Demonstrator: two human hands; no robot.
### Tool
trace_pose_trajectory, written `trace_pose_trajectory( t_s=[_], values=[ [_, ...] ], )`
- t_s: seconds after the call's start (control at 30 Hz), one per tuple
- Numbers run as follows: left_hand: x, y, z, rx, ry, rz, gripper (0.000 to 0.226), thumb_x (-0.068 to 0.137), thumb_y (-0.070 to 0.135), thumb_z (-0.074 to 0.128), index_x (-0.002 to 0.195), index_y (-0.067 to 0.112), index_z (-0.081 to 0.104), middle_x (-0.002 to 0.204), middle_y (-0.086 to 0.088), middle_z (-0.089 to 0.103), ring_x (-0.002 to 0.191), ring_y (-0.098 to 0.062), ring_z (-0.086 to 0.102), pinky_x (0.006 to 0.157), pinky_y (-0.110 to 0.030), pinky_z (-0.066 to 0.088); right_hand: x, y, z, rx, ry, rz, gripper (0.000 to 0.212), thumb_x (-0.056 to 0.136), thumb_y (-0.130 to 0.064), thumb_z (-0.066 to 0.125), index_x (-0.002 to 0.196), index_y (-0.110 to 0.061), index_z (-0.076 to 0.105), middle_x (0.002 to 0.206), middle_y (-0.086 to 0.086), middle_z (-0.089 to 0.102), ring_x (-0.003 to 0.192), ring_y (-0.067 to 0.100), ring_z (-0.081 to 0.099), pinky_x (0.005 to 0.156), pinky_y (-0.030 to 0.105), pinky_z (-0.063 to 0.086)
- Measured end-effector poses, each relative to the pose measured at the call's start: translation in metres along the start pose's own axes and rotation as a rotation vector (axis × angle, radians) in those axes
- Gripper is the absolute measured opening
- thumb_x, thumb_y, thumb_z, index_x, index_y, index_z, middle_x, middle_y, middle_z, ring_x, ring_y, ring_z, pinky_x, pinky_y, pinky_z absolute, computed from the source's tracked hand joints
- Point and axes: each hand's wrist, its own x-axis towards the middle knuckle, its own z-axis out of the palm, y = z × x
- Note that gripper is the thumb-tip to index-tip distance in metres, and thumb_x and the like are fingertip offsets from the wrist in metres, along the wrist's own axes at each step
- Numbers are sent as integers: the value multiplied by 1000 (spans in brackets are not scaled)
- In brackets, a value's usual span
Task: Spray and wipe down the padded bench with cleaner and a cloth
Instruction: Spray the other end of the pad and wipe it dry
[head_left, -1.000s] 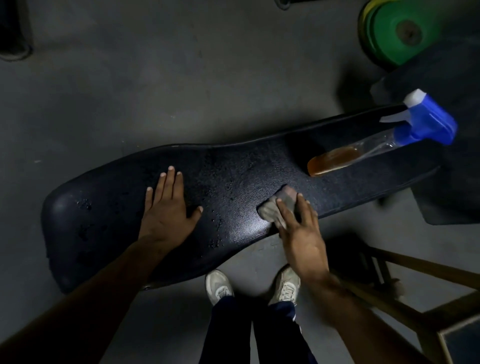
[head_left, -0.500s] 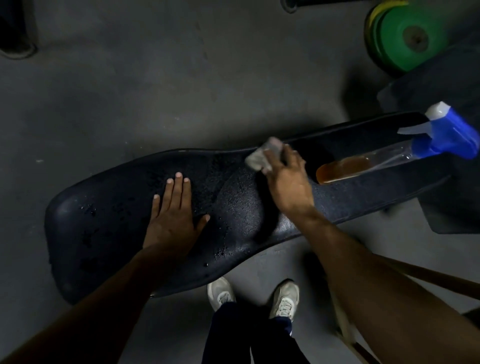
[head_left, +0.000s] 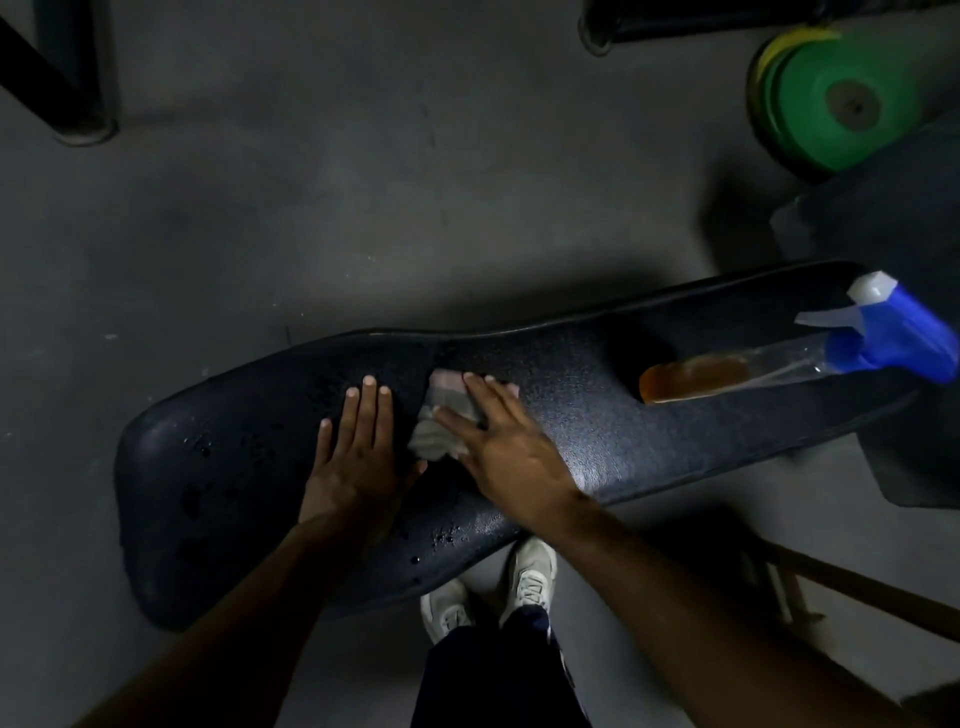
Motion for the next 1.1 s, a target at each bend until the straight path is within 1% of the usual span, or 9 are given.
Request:
trace_pose_trajectory(
  t_s=[0.1,0.27,0.37,0.53,0.67,0.73,0.83,0.97,1.1],
  values=[
    [-1,0,-2,1,-6,6,95,92,62,42,157,13,-8,165,-4,-17,152,-20,-15,123,-48,5,-1,28,-2,-11,86,110,54,91,-27,70,144,-31,60,161,20,41,146,44,42,119,52,39],
    [-4,1,-7,-3,-28,13,94,94,62,37,156,16,-16,162,-1,-28,149,-18,-24,124,-47,1,41,63,-18,27,118,348,49,102,-30,57,151,-28,52,163,27,32,146,50,33,124,56,27],
    [-3,0,-8,-2,-62,5,93,94,64,33,155,17,-20,160,1,-33,147,-17,-29,124,-45,-2,65,43,-17,30,77,257,51,102,-34,55,152,-27,51,163,27,32,147,49,31,125,55,20],
    [0,-2,-7,24,-102,10,93,94,68,28,154,18,-21,158,1,-37,146,-16,-32,120,-41,-12,54,0,-5,22,33,-64,52,97,-31,65,148,-27,56,162,23,37,148,46,34,125,57,27],
    [-2,-5,-6,35,-80,31,93,98,53,42,151,17,-26,159,0,-33,148,-19,-27,121,-44,-6,3,5,6,-56,-27,-163,53,96,-37,52,149,-32,52,165,19,34,151,41,34,126,53,25],
    [-2,-6,-7,61,-69,48,91,97,49,40,150,15,-26,159,-2,-33,149,-21,-26,121,-45,-4,-18,23,5,-127,-39,-164,56,95,-40,46,151,-35,50,166,17,34,151,39,36,125,52,30],
    [0,-2,-10,23,-98,13,92,95,64,30,153,17,-24,159,0,-33,148,-18,-27,123,-45,-4,-21,49,-5,-141,17,-45,56,95,-33,64,150,-35,52,164,18,38,148,40,40,120,50,36],
    [-2,-1,-10,6,-60,17,93,95,64,36,156,16,-16,163,-1,-26,150,-19,-23,123,-46,-1,1,42,-6,-26,63,149,56,96,-28,68,150,-30,54,164,21,34,149,46,34,123,56,31],
    [-2,3,-16,-18,-77,12,92,95,58,41,157,14,-11,164,-3,-21,151,-19,-19,124,-47,0,-13,7,16,-18,45,115,61,95,-30,67,153,-30,48,165,23,30,151,45,30,125,56,27]
  ],
)
